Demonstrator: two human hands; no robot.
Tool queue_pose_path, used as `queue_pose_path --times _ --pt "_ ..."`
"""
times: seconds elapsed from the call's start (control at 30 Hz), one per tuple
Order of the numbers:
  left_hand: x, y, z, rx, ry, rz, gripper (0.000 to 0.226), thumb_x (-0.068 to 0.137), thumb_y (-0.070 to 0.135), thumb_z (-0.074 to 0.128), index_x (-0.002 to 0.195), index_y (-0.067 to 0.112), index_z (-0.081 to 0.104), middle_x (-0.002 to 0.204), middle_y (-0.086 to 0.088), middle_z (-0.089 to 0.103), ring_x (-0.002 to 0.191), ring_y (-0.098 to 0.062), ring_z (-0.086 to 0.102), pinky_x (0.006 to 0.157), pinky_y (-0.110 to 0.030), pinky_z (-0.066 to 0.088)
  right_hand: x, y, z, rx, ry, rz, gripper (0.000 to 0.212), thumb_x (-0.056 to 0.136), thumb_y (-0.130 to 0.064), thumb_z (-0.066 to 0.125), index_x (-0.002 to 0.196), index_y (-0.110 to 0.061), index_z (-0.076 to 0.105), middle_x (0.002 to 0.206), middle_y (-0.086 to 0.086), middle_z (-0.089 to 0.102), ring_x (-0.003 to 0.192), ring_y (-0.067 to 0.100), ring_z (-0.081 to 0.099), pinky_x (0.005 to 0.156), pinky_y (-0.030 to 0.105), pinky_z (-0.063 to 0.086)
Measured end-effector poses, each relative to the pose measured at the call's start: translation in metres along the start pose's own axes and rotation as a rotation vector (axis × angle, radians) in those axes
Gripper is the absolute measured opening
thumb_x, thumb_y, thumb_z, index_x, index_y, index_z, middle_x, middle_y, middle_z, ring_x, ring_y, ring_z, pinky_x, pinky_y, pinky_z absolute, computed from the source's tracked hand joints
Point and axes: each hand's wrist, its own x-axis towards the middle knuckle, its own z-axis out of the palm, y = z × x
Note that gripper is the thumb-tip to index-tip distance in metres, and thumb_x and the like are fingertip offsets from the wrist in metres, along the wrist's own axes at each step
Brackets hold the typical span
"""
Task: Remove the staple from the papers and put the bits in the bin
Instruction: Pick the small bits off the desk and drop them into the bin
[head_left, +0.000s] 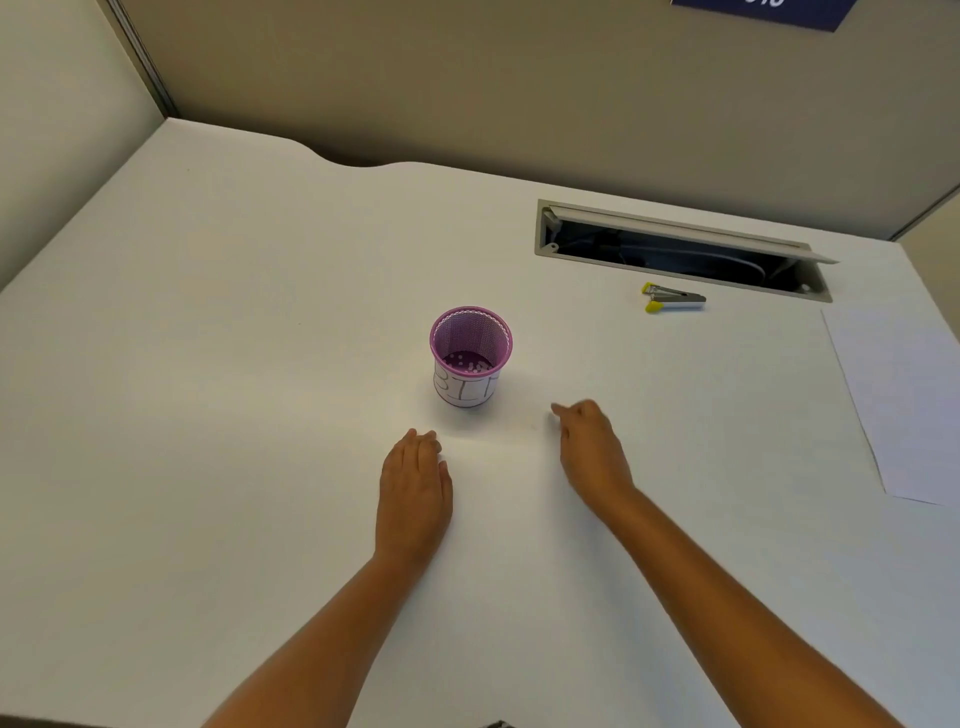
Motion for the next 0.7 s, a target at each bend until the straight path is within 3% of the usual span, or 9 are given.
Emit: queue_pose_path --times 0.17,0.23,0.37,0.5,0.7 --pt "0.001 0.000 0.001 -0.003 0.002 -0.006 0.041 0.088 0.019 0.031 0.108 -0.003 0.058 0.109 -0.020 0.064 0.110 -0.038 0.057 0.094 -0.048 0.044 -0.024 0.008 0.018 -0.066 0.027 -0.096 0.033 0.099 -0.016 0.036 0.129 -0.009 0.044 0.126 0.008 0.045 0.108 0.022 0.050 0.096 0.029 0.041" --pt "0.000 -0.001 0.002 0.005 -0.003 -0.007 0.040 0.088 0.019 0.031 0.108 -0.003 0.058 0.108 -0.020 0.064 0.110 -0.038 0.057 0.094 -0.047 0.045 -0.024 0.004 0.022 -0.052 0.064 -0.095 0.031 0.099 -0.021 0.037 0.127 -0.012 0.046 0.126 0.009 0.046 0.100 0.017 0.049 0.089 0.025 0.040" --pt "0.000 0.000 0.001 0.001 0.000 0.000 0.041 0.088 0.019 0.031 0.108 -0.004 0.058 0.108 -0.021 0.064 0.109 -0.039 0.057 0.093 -0.049 0.044 -0.024 0.000 0.028 -0.146 0.099 -0.229 0.035 0.096 -0.017 0.045 0.129 -0.010 0.051 0.126 0.011 0.051 0.114 0.025 0.047 0.091 0.030 0.043" --pt "0.000 0.000 0.001 0.004 -0.006 -0.002 0.041 0.088 0.019 0.031 0.109 -0.004 0.058 0.108 -0.021 0.064 0.109 -0.040 0.057 0.093 -0.049 0.044 -0.017 -0.005 0.026 -0.165 0.139 -0.234 0.032 0.094 -0.021 0.051 0.122 -0.008 0.059 0.114 0.011 0.058 0.107 0.025 0.051 0.085 0.033 0.047" --pt "0.000 0.000 0.001 -0.001 -0.005 -0.004 0.041 0.088 0.019 0.031 0.109 -0.003 0.058 0.109 -0.021 0.064 0.110 -0.039 0.057 0.094 -0.048 0.044 -0.007 -0.012 0.026 0.063 0.184 -0.108 0.018 0.088 -0.020 0.060 0.099 -0.008 0.069 0.101 0.007 0.065 0.097 0.019 0.056 0.077 0.021 0.039"
